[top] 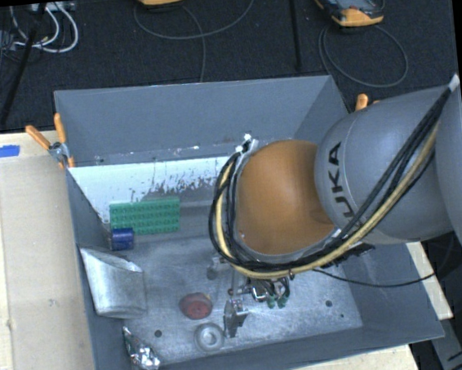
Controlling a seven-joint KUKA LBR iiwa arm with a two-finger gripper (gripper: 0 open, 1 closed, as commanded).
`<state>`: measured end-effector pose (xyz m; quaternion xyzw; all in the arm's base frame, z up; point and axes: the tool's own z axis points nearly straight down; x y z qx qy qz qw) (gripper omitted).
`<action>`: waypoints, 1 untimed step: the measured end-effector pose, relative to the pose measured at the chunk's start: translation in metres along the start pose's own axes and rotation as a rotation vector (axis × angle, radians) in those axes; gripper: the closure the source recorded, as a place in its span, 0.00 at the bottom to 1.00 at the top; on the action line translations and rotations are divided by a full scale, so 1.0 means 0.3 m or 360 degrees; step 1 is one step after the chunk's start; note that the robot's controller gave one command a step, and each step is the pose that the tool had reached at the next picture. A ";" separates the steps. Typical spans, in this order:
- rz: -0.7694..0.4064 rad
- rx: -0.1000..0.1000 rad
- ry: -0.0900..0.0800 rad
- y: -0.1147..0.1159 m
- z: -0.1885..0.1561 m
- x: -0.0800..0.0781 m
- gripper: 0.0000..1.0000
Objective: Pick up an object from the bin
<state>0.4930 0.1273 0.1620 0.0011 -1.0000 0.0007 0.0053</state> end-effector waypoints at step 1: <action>0.0380 -0.0003 -0.0009 0.048 0.243 -0.061 0.00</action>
Offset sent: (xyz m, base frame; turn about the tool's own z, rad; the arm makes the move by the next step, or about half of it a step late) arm 0.0176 0.0143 -0.0732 0.2380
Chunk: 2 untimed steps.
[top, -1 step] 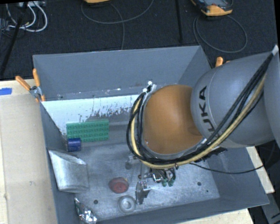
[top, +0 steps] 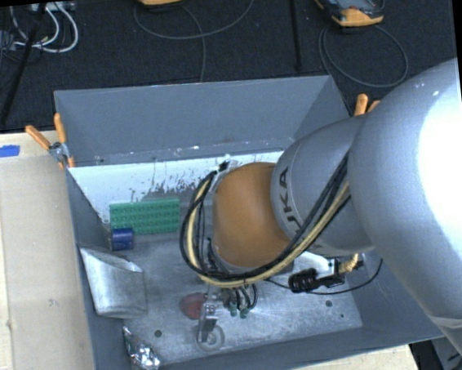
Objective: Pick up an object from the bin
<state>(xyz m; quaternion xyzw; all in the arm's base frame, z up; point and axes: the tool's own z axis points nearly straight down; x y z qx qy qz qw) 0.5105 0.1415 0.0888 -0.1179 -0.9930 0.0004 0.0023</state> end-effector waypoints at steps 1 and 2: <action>0.0005 -0.0004 -0.0004 0.001 -0.002 -0.002 1.00; -0.0131 -0.0006 -0.0016 -0.030 -0.396 0.034 1.00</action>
Offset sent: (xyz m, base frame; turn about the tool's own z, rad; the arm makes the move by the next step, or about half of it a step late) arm 0.0000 0.0000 0.0000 0.0000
